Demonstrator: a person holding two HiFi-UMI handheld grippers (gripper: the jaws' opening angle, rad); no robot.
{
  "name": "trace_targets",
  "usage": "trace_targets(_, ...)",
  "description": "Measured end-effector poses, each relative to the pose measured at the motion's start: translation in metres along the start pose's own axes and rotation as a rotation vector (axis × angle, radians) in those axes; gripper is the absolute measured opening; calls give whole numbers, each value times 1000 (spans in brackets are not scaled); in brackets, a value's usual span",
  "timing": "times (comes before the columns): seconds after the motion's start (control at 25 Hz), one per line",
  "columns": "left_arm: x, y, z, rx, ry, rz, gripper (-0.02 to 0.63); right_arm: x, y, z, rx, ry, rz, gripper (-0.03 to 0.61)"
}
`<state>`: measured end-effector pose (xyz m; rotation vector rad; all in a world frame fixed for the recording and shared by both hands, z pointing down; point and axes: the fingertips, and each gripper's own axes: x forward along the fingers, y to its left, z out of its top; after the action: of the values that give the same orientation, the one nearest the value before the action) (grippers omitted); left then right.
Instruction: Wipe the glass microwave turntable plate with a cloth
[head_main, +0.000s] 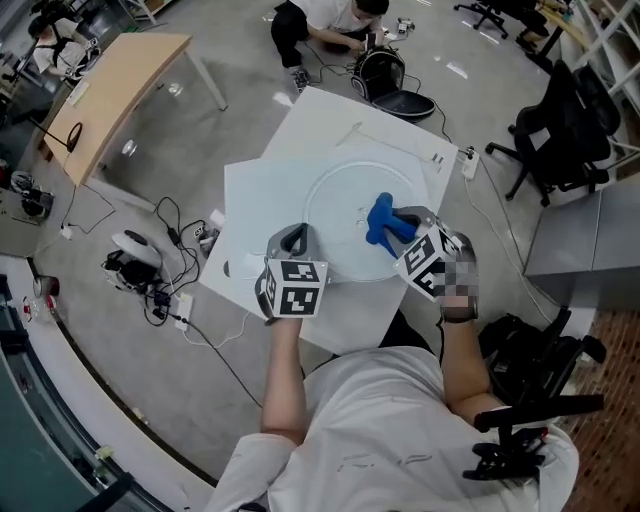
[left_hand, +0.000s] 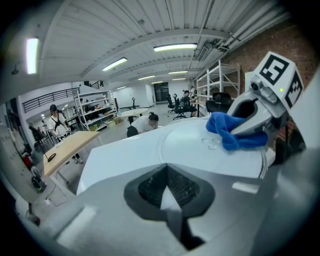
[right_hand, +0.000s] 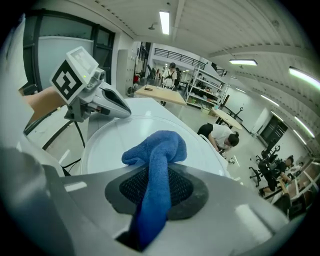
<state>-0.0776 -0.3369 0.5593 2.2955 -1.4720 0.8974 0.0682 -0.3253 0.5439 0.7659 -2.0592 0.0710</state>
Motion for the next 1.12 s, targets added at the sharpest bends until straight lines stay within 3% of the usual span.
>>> trace_targets(0.2, 2, -5, 0, -12, 10, -10, 0, 26, 13, 33, -46, -66, 47, 83)
trace_targets(0.4, -1, 1, -2, -25, 13, 6, 0, 43, -20, 47, -43, -52, -41, 83)
trace_targets(0.6, -2, 4, -2, -26, 8, 14, 0, 26, -48, 19, 8, -16, -124, 83)
trace_targets(0.8, -1, 0, 0, -21, 8, 7, 0, 1, -10, 1, -59, 32, -60, 81)
trace_targets(0.96, 2, -3, 2, -15, 9, 3, 0, 14, 16, 22, -112, -3, -12, 78)
trace_targets(1.12, 2, -3, 2, -12, 6, -10, 0, 34, 9, 43, -65, -46, 11, 81)
